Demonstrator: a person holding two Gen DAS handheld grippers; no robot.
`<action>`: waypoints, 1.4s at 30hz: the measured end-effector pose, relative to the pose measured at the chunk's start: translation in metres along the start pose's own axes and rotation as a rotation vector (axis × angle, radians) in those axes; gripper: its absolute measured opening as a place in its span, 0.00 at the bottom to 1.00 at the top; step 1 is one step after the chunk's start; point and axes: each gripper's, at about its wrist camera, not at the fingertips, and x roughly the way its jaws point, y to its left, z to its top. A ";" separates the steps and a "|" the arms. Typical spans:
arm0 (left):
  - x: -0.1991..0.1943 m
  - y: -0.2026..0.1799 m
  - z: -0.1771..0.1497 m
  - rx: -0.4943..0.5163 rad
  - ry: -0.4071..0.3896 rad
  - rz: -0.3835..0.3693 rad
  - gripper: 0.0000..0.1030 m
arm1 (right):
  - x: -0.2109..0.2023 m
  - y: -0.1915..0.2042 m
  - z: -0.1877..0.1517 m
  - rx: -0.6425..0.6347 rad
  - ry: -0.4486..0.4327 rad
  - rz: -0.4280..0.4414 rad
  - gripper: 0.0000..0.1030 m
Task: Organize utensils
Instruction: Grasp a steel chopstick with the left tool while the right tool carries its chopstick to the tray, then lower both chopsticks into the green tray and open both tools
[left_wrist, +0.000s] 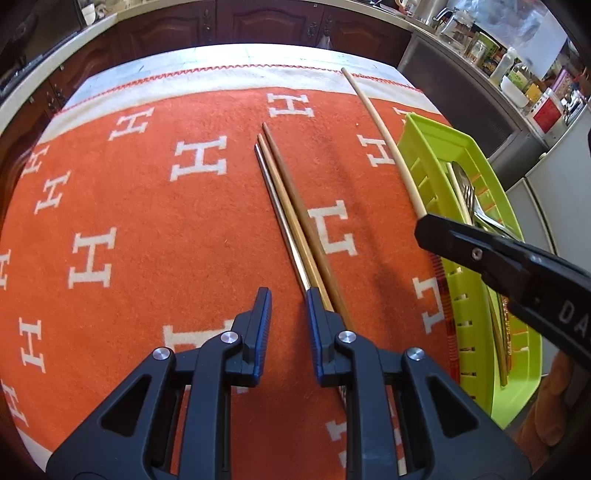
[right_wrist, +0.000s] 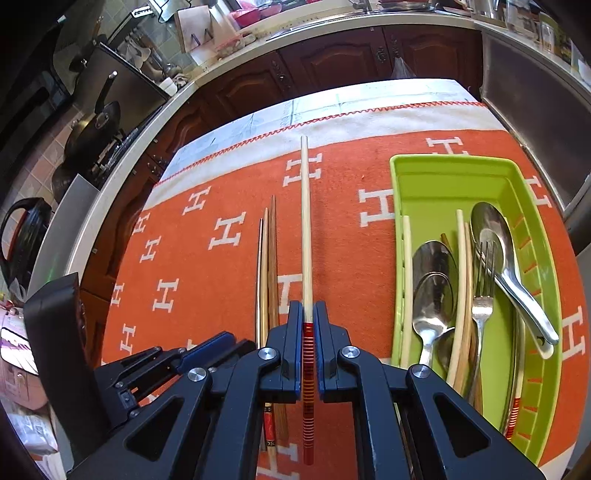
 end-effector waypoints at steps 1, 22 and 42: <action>0.001 -0.003 0.002 0.005 0.001 0.006 0.16 | 0.000 -0.001 -0.001 0.005 -0.001 0.002 0.05; -0.019 0.000 -0.005 -0.028 0.015 0.014 0.03 | -0.037 -0.033 -0.021 0.097 -0.043 0.067 0.05; -0.103 -0.114 0.033 0.041 -0.019 -0.288 0.03 | -0.150 -0.103 -0.063 0.207 -0.135 -0.026 0.05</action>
